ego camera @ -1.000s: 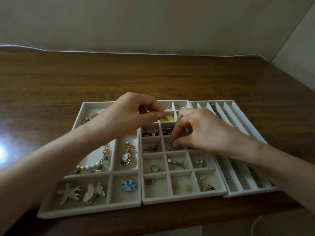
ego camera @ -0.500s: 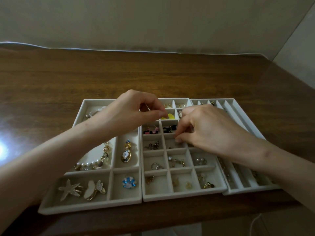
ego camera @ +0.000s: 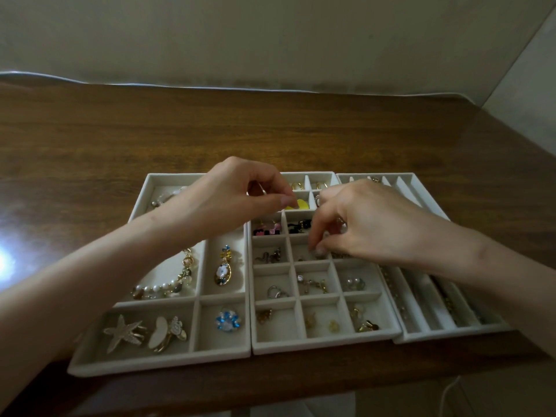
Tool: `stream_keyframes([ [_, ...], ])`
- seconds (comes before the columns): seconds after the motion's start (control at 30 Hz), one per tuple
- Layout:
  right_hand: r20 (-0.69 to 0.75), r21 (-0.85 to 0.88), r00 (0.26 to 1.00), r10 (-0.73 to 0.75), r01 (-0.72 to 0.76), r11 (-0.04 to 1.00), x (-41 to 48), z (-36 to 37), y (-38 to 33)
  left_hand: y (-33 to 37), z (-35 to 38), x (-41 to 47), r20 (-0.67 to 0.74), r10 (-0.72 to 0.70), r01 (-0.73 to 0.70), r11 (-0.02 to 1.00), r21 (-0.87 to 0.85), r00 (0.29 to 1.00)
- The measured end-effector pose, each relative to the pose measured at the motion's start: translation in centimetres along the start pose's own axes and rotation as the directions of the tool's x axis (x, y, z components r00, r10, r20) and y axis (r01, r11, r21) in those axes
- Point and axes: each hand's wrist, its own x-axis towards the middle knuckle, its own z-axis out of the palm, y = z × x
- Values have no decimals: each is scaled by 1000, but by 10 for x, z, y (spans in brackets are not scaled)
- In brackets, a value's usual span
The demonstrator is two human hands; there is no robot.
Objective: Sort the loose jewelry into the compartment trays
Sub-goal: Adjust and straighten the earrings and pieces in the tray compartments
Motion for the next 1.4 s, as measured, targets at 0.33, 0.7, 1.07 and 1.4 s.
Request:
stream_keyframes([
  [0.33, 30, 418, 989, 145, -144, 897, 11, -5, 6, -3, 5, -1, 65, 86, -95, 986, 139, 994],
  [0.7, 148, 730, 963, 224, -259, 632, 15, -3, 16, -5, 12, -3, 10, 227, -222, 942, 250, 974],
  [1.07, 157, 724, 975, 156, -221, 654, 15, -3, 17, 0, 11, -4, -20, 234, -221, 942, 251, 972],
  [1.4, 350, 876, 936, 47, -345, 337, 13, -3, 20, -2, 7, 0, 44, 263, -267, 947, 180, 964],
])
